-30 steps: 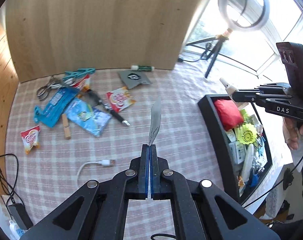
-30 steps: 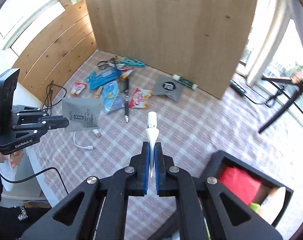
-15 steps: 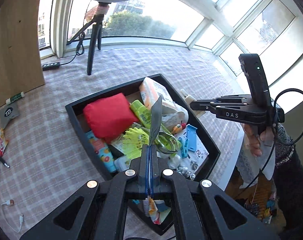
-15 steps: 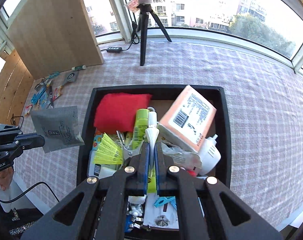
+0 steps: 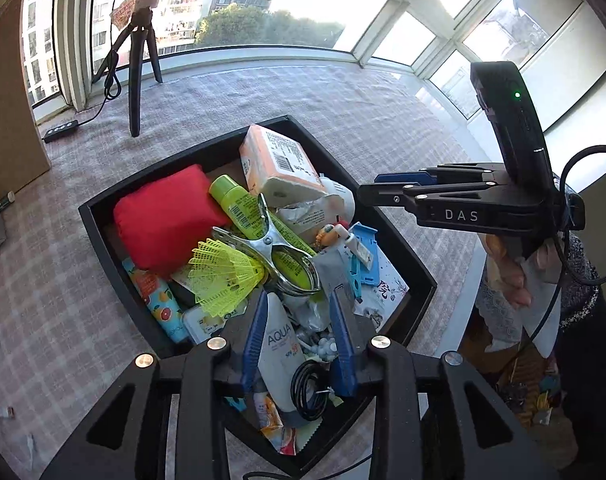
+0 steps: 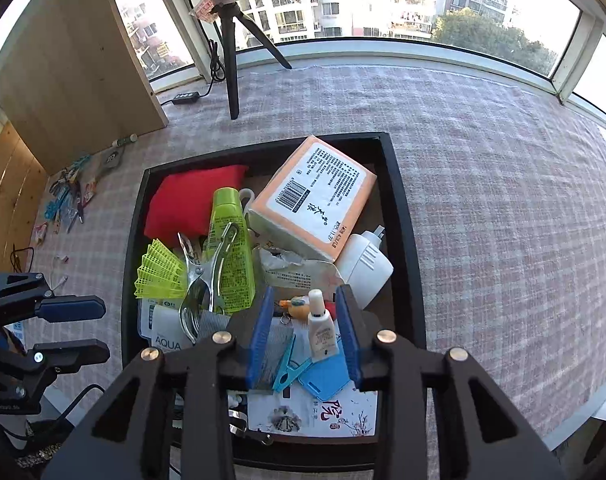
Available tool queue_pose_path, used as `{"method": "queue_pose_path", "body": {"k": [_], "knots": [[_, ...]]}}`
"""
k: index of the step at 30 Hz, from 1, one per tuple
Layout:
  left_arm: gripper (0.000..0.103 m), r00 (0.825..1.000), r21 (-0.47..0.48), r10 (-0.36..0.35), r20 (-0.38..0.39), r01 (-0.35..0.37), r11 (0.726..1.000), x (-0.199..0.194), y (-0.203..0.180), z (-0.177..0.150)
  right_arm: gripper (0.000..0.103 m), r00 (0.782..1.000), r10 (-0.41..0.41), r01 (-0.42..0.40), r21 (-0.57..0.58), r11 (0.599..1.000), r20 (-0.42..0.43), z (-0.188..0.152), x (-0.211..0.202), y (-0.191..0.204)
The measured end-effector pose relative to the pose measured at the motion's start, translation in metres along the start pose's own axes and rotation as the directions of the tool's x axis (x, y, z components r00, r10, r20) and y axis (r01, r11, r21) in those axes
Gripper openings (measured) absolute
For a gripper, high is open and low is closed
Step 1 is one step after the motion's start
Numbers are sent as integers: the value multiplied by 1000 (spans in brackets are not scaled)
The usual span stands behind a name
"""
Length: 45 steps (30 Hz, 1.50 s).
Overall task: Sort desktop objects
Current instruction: 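Grasp the wooden clothespin with the left tool while the right tool grasps the black pen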
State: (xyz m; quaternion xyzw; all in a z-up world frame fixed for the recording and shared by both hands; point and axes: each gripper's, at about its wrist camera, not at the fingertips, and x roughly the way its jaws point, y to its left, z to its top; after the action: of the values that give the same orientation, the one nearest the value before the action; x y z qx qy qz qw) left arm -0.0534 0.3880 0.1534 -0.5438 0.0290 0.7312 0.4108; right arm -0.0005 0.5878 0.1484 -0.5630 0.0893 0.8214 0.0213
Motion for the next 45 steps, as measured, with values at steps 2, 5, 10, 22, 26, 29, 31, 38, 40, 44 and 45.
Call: {"method": "queue_pose_path", "body": {"k": [2,5,10,22,26,29,31,38,40,44,45], "knots": [[31,1000,-44,21,14,-20,999,-8,20,-4,32,1000,13,-13,-24,1000,0,6,2,12],[31,997,-102,76,32,-72,992,-21,53,-14,32,999,35,-35,-68,997,-1,18,6,38],[31,985,-226,171,37,-158,961,-42,121,-37,32,997,80,-82,-167,982,-19,40,22,94],[31,905,-541,422,-53,-381,750,-109,307,-115,32,979,167,-201,-429,881,-116,87,90,275],[31,883,-598,462,-89,-418,684,-120,352,-130,29,967,198,-251,-483,839,-159,98,116,336],[31,877,-627,469,-99,-421,655,-125,376,-137,27,963,199,-266,-518,813,-184,106,137,378],[31,875,-640,474,-102,-422,642,-124,387,-139,27,963,190,-263,-540,799,-189,112,153,403],[31,883,-662,453,-120,-411,626,-114,410,-146,27,957,143,-263,-551,792,-251,127,212,453],[31,887,-665,447,-120,-406,627,-110,413,-147,27,953,137,-269,-545,794,-271,129,224,459],[31,887,-656,441,-136,-415,631,-103,416,-146,27,952,115,-259,-545,798,-284,134,239,466],[28,887,-656,440,-140,-416,630,-101,418,-146,27,952,112,-257,-549,795,-285,135,241,468]]}}
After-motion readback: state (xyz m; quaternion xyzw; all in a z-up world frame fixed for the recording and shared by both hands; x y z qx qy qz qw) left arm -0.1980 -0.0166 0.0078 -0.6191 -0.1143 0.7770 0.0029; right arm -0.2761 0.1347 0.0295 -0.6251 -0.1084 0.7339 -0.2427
